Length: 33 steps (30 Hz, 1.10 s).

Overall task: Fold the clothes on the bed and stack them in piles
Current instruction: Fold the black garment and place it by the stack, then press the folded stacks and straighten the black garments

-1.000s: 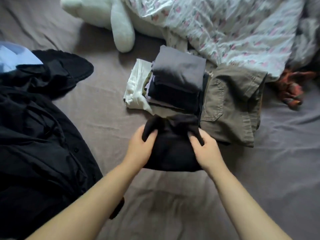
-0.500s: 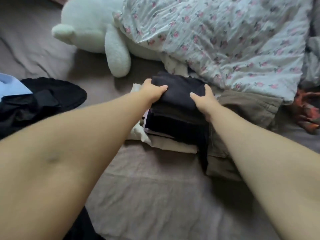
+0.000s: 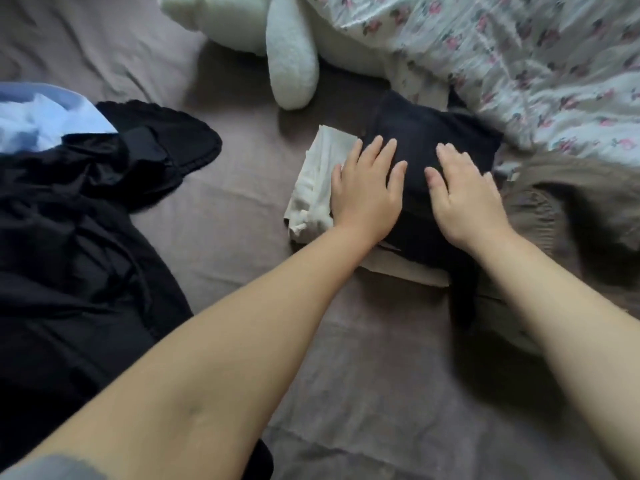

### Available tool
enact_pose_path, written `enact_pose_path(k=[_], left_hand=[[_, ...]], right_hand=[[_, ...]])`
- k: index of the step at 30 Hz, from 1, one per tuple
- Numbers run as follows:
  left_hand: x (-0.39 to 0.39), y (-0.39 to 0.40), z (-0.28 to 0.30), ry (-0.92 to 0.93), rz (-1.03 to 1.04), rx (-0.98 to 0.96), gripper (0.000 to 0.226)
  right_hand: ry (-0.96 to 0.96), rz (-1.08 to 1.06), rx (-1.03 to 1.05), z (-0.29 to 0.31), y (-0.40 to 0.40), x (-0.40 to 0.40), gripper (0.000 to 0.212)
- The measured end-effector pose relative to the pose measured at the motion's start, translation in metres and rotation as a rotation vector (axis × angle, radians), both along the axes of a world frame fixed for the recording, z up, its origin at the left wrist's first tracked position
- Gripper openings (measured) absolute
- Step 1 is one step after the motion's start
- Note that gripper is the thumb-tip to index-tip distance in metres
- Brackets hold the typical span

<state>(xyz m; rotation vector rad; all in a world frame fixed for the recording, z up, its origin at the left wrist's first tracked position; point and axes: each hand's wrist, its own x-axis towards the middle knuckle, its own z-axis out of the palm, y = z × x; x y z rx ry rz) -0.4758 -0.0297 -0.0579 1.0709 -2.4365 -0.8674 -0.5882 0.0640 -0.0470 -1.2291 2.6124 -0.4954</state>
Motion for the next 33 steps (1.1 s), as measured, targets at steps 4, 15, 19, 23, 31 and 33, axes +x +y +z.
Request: enact_pose_path(k=[4,15,19,23,31,33], left_hand=[[0.073,0.009,-0.014,-0.027,0.132,0.001,0.045],[0.407,0.047,-0.037,-0.750,0.407,-0.025,0.082],[0.437,0.036,-0.021,-0.353,0.850,0.264,0.102],[0.449,0.005,-0.025,0.145,1.176,0.629,0.079],[0.464,0.051,0.000,0.135,0.710,0.621,0.030],[0.473,0.068,0.001,0.167,0.774,0.661,0.035]], right_hand=[[0.212,-0.008,-0.259,0.019,0.009,0.042,0.054],[-0.262,0.379,0.023,-0.038,0.065,0.314,0.060],[-0.406,0.557,0.133,-0.031,0.027,0.375,0.065],[-0.515,0.530,0.223,-0.030,-0.032,0.421,0.099],[-0.531,0.543,0.258,-0.027,-0.041,0.458,0.069],[-0.631,0.459,0.214,-0.011,-0.010,0.451,0.059]])
